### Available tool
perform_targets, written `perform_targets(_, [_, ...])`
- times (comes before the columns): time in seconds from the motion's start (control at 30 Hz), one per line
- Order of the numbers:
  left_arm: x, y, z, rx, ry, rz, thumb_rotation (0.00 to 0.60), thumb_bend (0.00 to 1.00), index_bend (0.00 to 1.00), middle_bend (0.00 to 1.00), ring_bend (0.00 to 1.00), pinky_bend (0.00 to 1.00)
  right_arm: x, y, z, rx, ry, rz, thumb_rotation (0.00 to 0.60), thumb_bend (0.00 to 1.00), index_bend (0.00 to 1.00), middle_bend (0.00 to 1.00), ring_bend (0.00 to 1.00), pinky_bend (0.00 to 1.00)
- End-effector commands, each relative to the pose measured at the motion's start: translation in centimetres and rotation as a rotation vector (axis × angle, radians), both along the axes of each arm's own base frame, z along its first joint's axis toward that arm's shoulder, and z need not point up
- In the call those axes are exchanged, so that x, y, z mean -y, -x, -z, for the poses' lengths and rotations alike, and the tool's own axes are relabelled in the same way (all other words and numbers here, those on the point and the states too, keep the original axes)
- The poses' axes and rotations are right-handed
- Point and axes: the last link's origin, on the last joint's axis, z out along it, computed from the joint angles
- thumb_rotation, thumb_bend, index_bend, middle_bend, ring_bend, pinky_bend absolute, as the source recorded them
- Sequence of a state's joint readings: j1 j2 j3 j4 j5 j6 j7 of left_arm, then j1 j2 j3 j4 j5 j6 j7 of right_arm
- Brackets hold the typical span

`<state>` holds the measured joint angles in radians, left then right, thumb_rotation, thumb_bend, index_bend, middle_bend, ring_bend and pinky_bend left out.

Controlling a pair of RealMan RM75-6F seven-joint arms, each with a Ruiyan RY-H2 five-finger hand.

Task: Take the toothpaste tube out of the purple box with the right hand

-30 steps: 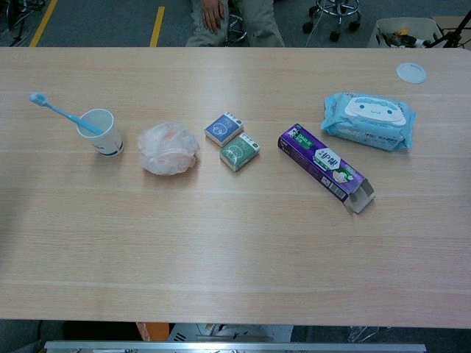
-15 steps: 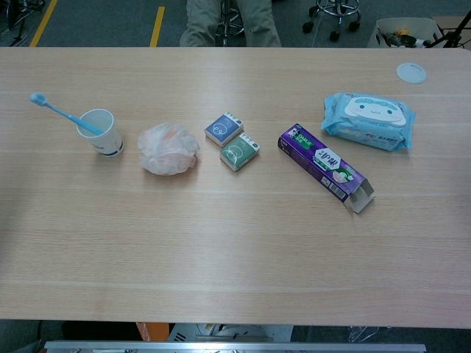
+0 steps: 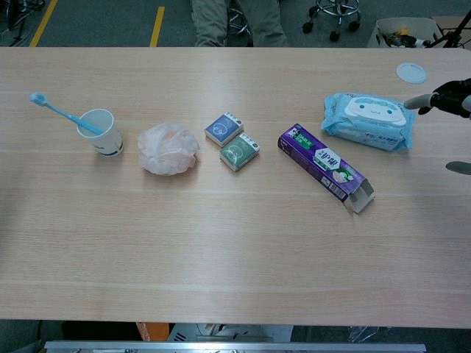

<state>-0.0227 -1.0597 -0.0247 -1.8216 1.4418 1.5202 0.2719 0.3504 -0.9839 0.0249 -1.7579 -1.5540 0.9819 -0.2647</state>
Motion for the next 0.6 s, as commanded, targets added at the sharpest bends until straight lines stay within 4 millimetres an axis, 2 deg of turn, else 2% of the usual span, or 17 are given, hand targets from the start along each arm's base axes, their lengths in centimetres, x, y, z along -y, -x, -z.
perform_targets(0.03, [0.0, 0.1, 0.0, 0.000, 0.003, -0.005, 0.600, 0.32, 0.00, 0.00, 0.00, 0.05, 1.7, 0.1, 2.1, -0.052, -0.056, 0.010, 0.600, 0.18, 0.14, 0.25, 0.12, 0.15])
perform_targets(0.3, [-0.1, 0.3, 0.5, 0.010, 0.025, -0.011, 0.600, 0.32, 0.00, 0.00, 0.00, 0.05, 3.4, 1.1, 5.4, -0.107, -0.144, 0.063, 0.600, 0.18, 0.14, 0.26, 0.12, 0.15])
perform_targets(0.6, [0.2, 0.7, 0.2, 0.013, 0.021, -0.024, 0.600, 0.32, 0.00, 0.00, 0.00, 0.05, 3.9, 0.7, 8.8, -0.127, -0.230, 0.065, 0.600, 0.18, 0.12, 0.26, 0.12, 0.15])
